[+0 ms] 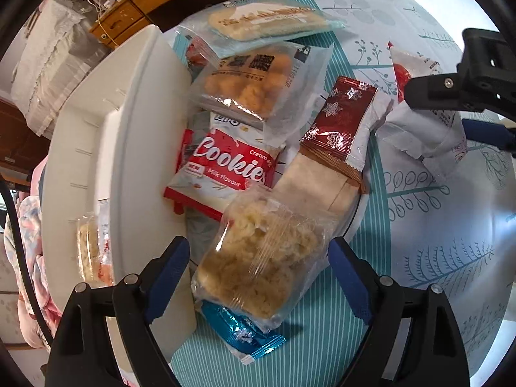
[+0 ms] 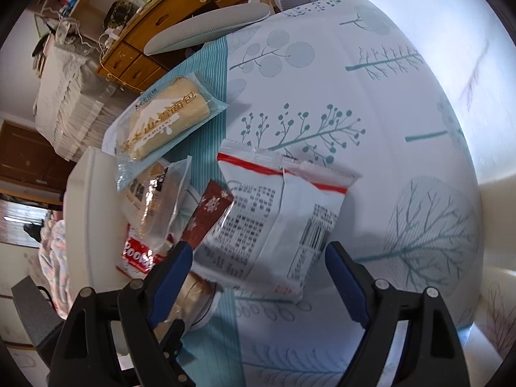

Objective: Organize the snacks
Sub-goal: 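Close the right tool on the white printed bag while the left tool grips a clear cracker bag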

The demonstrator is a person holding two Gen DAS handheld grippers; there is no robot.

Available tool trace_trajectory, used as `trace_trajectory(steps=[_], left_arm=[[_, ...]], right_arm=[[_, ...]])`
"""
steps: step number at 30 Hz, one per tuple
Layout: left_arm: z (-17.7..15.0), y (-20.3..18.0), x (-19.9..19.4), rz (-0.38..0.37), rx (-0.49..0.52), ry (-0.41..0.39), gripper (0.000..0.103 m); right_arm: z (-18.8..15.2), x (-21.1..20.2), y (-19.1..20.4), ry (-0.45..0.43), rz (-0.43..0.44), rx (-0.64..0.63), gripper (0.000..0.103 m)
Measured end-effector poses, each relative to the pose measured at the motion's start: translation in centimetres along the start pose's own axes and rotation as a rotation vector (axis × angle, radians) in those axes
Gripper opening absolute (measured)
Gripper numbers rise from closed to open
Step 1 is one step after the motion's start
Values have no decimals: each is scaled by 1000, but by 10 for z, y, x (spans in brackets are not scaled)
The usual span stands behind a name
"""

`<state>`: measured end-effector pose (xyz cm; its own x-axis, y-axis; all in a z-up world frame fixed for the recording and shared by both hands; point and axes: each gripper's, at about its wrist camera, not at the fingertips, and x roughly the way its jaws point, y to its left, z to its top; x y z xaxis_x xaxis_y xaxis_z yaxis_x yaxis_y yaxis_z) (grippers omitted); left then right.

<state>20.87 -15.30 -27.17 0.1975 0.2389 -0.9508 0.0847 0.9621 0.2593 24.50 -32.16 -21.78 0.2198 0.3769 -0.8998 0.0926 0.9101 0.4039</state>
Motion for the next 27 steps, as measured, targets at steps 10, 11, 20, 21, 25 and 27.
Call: trace_trajectory(steps=[10,11,20,21,25,27], left_arm=[[7,5,23,-49,12,36,88],[8,5,24,-50,20,36,88],[8,0,28,-106,22,35,73],[5,-2,26,-110,20,36,72],[0,1,22,-116,15,42,68],[-5,3,18,-129,11,51,68]], right_arm=[[9,11,16,-38,-47,-115,88],[9,12,18,-38,-48,-125,88],[10,10,30,-90,-72,-186,79],[10,10,30,-92,-68,-185,76],[8,8,29,-84,-68,-186,64],[6,6,30,-83,-67,-185,63]])
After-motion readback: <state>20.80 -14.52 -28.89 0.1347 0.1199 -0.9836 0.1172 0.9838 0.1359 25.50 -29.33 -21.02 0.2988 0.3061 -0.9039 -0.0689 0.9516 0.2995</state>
